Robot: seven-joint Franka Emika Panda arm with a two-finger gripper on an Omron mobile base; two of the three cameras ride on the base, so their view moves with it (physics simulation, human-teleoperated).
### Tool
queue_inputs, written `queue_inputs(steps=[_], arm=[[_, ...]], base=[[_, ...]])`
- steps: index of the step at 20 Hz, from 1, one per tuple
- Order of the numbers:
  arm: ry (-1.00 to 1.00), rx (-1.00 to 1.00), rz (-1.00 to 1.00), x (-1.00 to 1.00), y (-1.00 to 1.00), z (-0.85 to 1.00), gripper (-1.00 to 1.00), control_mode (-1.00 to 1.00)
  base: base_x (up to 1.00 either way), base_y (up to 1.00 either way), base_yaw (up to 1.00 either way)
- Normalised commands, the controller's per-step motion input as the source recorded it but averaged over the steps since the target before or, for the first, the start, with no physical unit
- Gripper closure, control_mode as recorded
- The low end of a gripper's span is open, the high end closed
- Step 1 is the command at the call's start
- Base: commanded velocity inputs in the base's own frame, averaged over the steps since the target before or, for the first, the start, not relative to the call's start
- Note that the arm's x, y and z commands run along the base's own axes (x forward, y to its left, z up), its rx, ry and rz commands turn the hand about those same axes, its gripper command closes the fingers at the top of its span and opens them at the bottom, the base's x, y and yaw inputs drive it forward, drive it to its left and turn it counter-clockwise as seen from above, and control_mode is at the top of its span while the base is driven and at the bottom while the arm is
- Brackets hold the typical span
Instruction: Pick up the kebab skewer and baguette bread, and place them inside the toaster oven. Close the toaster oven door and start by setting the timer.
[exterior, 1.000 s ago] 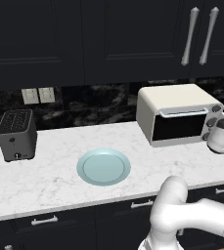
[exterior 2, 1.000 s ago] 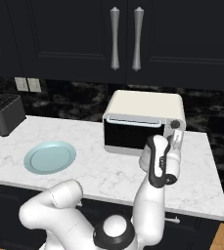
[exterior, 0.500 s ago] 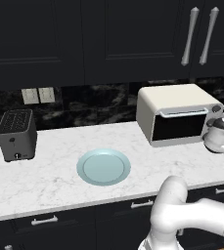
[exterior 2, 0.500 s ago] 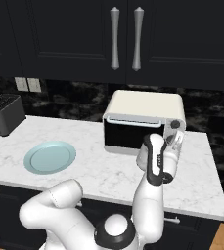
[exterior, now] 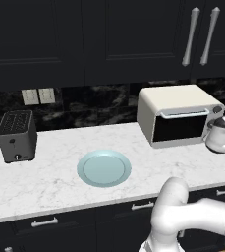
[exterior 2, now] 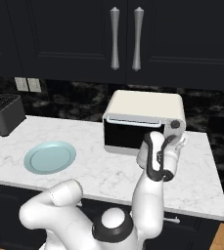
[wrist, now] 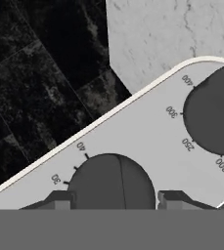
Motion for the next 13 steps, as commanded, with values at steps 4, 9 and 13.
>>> queue_inputs(steps=[4, 9, 13], arm=[[0.0, 0.33, 0.0, 0.02, 0.0, 0.0, 1.0, -1.0], [0.0, 0.37, 0.0, 0.01, 0.0, 0.0, 1.0, -1.0], [0.0, 0.41, 0.0, 0.0, 0.0, 0.0, 1.0, -1.0]], base=[[0.0, 0.0, 0.0], [0.0, 0.0, 0.0], [0.0, 0.0, 0.0]])
